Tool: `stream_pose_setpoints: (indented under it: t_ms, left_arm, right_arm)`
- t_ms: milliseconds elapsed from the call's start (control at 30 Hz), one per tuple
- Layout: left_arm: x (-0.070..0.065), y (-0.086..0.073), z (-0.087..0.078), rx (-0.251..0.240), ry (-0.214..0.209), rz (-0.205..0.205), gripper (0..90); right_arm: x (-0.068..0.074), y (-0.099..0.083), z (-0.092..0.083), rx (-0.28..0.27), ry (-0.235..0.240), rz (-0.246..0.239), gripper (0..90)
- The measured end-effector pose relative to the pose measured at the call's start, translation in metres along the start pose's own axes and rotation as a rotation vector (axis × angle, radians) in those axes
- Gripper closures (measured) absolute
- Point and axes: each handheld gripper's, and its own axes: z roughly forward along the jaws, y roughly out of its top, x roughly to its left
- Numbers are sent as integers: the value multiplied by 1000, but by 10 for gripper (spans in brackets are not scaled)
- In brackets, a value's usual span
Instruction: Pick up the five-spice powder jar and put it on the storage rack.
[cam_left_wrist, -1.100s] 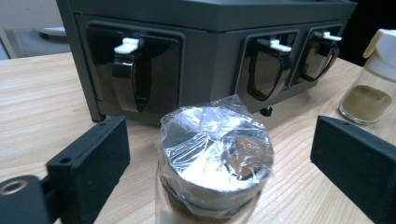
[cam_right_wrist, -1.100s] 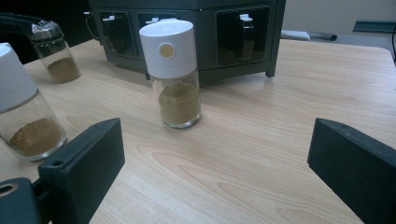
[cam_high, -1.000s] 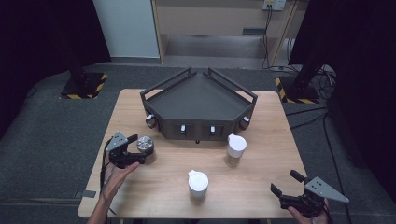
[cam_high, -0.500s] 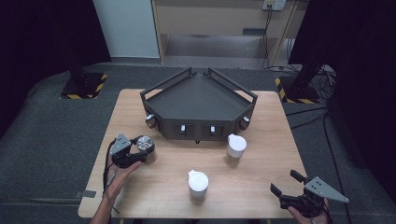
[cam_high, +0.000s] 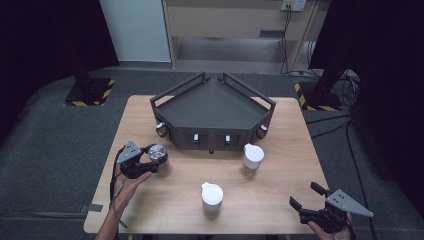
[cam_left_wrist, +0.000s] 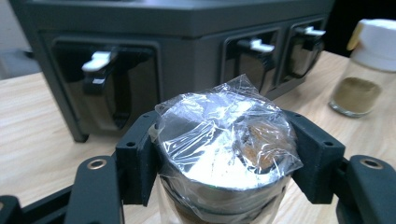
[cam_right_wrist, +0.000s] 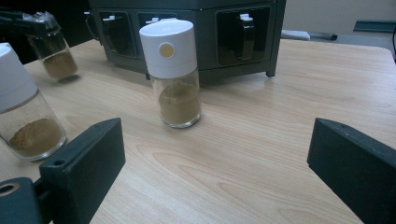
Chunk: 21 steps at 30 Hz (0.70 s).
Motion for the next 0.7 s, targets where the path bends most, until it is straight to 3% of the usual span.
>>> stream_pose_setpoints:
  t_ms: [467,700]
  left_arm:
    - [-1,43,-7,-11,-58,49,331]
    - [-6,67,-6,-9,-58,63,331]
  right_arm:
    - [0,0,0,-2,0,0,41]
    - [0,-1,-1,-8,-8,5,33]
